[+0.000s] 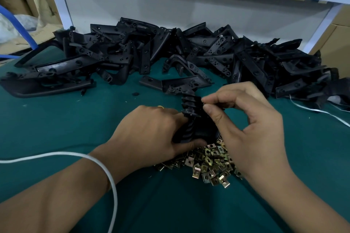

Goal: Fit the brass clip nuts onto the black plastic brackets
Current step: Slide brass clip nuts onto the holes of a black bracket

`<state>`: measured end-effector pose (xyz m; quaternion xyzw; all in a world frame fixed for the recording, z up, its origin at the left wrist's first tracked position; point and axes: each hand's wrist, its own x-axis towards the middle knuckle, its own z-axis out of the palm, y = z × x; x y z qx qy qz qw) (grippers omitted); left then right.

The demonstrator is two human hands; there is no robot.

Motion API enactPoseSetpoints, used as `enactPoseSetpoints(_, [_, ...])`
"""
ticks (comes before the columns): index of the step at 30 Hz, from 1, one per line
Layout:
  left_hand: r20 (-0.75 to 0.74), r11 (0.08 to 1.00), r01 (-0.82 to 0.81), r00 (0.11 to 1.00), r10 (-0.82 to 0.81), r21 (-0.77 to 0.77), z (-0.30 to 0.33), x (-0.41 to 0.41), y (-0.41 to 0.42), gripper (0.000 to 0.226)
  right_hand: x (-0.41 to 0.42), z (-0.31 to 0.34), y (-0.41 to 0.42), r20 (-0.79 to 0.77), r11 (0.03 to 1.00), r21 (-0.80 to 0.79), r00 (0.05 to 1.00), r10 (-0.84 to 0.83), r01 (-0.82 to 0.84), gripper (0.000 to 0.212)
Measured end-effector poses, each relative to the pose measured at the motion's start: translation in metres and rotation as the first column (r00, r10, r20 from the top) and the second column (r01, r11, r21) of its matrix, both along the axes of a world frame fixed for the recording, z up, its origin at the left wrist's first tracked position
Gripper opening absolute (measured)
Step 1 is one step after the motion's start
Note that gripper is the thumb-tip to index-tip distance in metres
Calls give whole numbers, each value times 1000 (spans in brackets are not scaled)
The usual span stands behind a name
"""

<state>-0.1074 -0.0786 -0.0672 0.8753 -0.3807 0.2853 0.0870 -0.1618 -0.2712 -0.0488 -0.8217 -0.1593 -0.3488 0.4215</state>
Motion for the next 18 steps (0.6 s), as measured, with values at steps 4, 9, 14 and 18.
enactPoseSetpoints(4, [-29, 999, 51, 998, -51, -17, -6, 2, 3, 65, 0, 5, -9, -154, 991, 99, 982, 110, -95, 21])
enactPoseSetpoints(9, [-6, 991, 126, 992, -127, -36, -6, 5, 7, 61, 3, 8, -12, -397, 925, 250, 841, 368, -286, 24])
enactPoseSetpoints(14, [-43, 992, 127, 991, -128, -12, -7, 4, 7, 65, 1, 9, -10, -391, 937, 233, 856, 337, -262, 19])
enactPoseSetpoints(18, [-20, 991, 133, 991, -133, -16, -6, 5, 8, 64, 3, 9, -10, -400, 936, 260, 856, 328, -238, 15])
